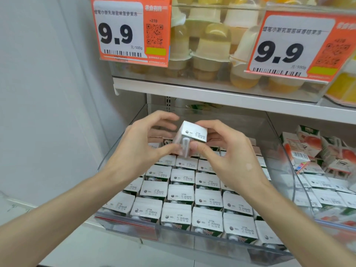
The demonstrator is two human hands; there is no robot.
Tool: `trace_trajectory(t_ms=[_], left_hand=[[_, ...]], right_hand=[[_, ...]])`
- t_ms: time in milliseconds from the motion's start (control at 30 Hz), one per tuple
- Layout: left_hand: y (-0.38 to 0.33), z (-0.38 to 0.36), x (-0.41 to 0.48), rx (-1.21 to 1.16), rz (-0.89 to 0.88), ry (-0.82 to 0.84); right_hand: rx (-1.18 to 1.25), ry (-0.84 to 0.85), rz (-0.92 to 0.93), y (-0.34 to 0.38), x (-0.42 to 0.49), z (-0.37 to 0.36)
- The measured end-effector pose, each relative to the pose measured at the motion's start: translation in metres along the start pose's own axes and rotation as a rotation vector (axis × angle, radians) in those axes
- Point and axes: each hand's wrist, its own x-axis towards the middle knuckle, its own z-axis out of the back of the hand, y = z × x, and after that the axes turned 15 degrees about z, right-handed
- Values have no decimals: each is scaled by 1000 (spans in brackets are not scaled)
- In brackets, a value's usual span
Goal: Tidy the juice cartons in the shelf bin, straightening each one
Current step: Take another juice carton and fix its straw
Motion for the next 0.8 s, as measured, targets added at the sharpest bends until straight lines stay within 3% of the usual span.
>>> trace_trajectory(t_ms=[200, 300, 800], left_hand=[[18, 16, 4, 112, 70, -100], [20, 12, 2, 154, 66, -106], [35, 3, -1, 297, 206, 0]], right_hand=[[55, 29, -75, -5, 21, -21], [-38, 117, -64, -7, 30, -30], [-307, 506, -52, -26, 40, -42]])
